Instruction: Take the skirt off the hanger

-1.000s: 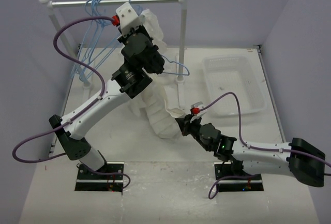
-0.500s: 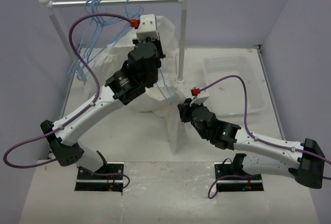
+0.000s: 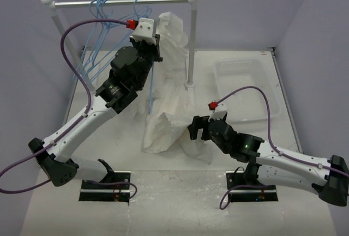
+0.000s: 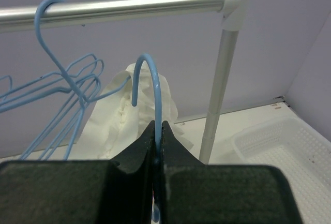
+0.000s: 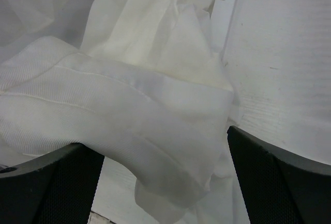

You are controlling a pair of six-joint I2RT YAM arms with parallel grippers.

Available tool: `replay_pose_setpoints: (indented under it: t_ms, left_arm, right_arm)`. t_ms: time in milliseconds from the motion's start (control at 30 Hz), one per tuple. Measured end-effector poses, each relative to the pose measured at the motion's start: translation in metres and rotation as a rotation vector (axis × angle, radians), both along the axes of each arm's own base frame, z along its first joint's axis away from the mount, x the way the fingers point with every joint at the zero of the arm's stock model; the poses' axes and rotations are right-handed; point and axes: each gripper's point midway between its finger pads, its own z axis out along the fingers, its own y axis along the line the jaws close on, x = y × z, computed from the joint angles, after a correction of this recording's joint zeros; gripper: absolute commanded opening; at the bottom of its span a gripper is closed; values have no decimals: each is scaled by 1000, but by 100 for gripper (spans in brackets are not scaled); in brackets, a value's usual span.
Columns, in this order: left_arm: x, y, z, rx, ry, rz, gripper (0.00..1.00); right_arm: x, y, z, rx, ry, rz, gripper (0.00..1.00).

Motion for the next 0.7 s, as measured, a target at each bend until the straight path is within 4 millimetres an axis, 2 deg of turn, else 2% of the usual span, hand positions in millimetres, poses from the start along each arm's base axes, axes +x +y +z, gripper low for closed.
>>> replay_pose_setpoints:
  t_ms: [133, 333, 467, 700]
  left_arm:
    - [18, 12, -3, 19, -19, -21, 0]
    - [21, -3, 3, 37, -98, -145, 0]
    - [24, -6, 10, 35, -150, -216, 0]
    - [33, -14, 19, 11, -212, -241, 0]
  right_arm:
    - [-2, -5, 3, 2, -3, -6, 99]
    - [1, -14, 11, 8, -31, -37, 99]
    - [4, -22, 18, 11, -60, -69, 99]
    - [11, -38, 23, 9, -95, -116, 99]
